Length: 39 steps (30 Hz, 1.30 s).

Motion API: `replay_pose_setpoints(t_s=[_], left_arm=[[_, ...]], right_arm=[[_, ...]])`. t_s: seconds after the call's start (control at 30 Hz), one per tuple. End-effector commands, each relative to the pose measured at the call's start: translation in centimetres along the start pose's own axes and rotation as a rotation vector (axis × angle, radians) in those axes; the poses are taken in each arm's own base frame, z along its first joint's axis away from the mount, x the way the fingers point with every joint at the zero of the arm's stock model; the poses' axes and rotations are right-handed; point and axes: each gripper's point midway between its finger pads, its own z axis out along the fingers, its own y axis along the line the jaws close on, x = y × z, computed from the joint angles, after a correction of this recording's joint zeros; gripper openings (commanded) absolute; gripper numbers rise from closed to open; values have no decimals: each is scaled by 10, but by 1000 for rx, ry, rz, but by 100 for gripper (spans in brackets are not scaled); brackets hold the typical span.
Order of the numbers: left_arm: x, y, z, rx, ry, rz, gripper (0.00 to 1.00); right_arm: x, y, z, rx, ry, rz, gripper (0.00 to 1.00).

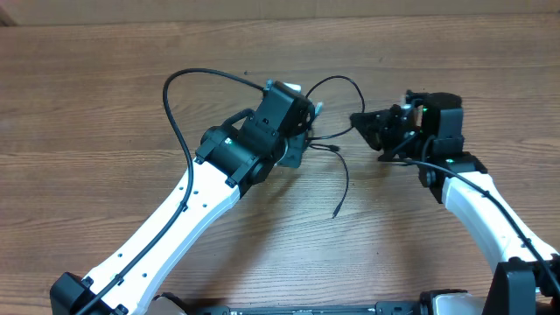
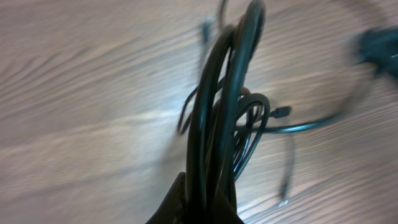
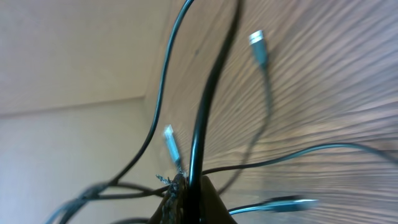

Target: Untangle cables

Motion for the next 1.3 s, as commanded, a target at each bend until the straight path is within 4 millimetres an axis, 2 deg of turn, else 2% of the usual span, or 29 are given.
replay_pose_setpoints(t_s=[0.0, 0.07, 0.17, 0.27, 0.3, 0.33, 0.4, 0.43, 0.47, 0.73, 0.93, 1.03, 1.07, 1.13, 1.17, 1.2, 1.23, 1.27], left_arm=[[-9, 29, -9, -147, -40, -10, 4], [-6, 32, -9, -157, -27, -9, 4], [-7, 31, -9, -155, -32, -10, 4], [-9, 31, -9, -153, -38, -12, 4], [-8, 31, -9, -152, -37, -12, 4], [-8, 31, -9, -152, -37, -11, 4], [-8, 31, -9, -153, -36, -10, 4], [-8, 31, -9, -153, -36, -3, 4], [-8, 31, -9, -153, -35, 8, 4], [-7, 29, -9, -143, -26, 54, 4], [-7, 22, -8, -106, -19, 87, 4], [-5, 23, -8, -109, -13, 100, 4], [-4, 24, -8, -110, -6, 102, 9], [0, 24, -8, -112, 11, 101, 34], [3, 25, -8, -113, 21, 102, 47], [4, 26, -8, -117, 28, 101, 70], [5, 26, -8, -118, 32, 101, 85], [6, 27, -8, -119, 34, 102, 93]], right_arm=[[-42, -37, -16, 147, -170, -9, 4], [-54, -63, -28, 252, -227, 14, 4], [-63, -92, -45, 358, -259, 33, 4], [-64, -102, -54, 378, -231, 13, 4], [-63, -102, -55, 371, -218, 1, 8], [-63, -100, -55, 356, -203, -14, 24], [-60, -93, -54, 312, -168, -57, 71], [-58, -88, -52, 287, -147, -94, 88], [-56, -85, -51, 272, -130, -124, 98], [-42, -71, -46, 186, -36, -246, 100], [-14, -42, -44, -10, 106, -423, 100], [-11, -41, -44, -22, 120, -438, 100], [-11, -41, -44, -21, 121, -437, 100], [-11, -41, -44, -22, 119, -440, 100], [-11, -41, -44, -22, 119, -440, 100], [-11, -41, -44, -22, 120, -439, 100], [-11, -41, -44, -22, 120, -439, 100], [-11, -41, -44, -22, 120, -439, 100]])
